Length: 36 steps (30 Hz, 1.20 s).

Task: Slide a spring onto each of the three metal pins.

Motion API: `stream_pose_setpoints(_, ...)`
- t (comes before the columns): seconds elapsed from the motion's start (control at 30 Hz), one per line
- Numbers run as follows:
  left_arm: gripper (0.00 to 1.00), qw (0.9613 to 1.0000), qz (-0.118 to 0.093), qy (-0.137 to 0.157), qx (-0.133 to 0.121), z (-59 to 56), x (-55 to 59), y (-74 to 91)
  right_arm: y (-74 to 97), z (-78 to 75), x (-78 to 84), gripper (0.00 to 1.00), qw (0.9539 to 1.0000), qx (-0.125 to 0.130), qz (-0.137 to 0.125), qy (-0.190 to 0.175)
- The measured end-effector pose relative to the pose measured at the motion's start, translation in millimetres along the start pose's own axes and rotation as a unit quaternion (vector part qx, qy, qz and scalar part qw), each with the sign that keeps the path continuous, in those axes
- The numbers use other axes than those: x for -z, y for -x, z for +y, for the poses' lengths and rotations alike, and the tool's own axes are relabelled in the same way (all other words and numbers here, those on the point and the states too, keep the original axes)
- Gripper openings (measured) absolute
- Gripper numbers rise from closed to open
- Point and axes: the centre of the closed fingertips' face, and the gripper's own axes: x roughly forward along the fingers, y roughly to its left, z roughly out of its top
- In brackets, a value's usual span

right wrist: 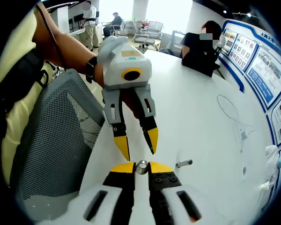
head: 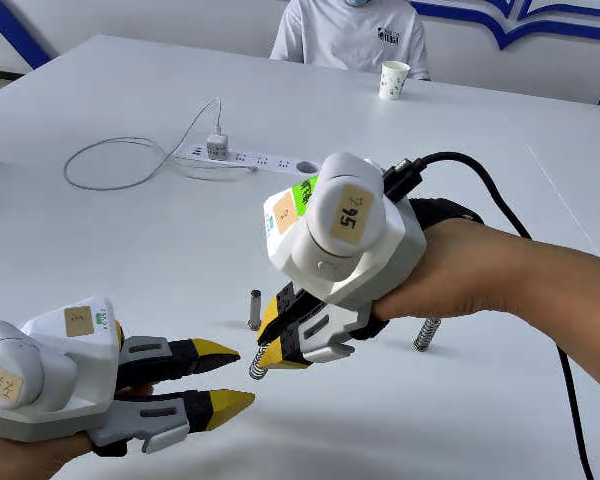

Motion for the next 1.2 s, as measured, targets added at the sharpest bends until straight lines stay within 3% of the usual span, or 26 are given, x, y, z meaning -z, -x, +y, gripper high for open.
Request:
stream_pose_setpoints(0.6, 0.38, 0.9996, -0.001, 0.018, -0.023, 7.8, 4.8, 10.4, 15.7, -35.8, 7.9, 0.11, 0.9994, 0.026, 0.011, -0.018)
stream_pose_setpoints(1.2, 0.46, 0.9990, 0.001, 0.031, -0.032, 11.3, 10.8, 12.8, 14.7, -68.0, 5.5, 0.11, 0.9982, 0.043, 0.016, -0.037)
